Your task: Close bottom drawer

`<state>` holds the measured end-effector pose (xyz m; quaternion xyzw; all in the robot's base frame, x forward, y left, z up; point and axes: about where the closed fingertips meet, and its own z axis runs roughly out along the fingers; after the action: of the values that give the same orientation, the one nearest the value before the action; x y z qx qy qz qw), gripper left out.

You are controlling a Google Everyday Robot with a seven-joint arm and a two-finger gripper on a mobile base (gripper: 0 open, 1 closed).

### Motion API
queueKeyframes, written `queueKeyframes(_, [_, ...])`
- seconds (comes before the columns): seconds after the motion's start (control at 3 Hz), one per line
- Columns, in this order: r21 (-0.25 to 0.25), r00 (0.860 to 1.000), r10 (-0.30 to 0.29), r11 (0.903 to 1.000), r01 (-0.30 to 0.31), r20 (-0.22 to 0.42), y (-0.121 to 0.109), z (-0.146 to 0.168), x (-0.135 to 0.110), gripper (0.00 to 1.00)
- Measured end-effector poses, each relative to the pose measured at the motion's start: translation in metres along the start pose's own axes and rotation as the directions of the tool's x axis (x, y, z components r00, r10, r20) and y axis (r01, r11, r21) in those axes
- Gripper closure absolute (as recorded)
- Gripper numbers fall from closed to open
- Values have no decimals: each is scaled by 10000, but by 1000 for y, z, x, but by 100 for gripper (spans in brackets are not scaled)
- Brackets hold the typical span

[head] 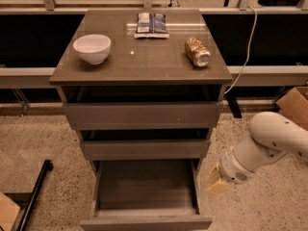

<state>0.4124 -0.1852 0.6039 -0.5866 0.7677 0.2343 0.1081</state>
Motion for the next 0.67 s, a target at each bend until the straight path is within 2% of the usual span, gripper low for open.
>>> queueKeyframes(0.33, [-633, 9998, 162, 9979, -154, 129, 2, 37, 4, 100])
queueKeyframes(0.67, [-1010, 9972, 704, 9926, -674, 267, -3, 91, 26, 100])
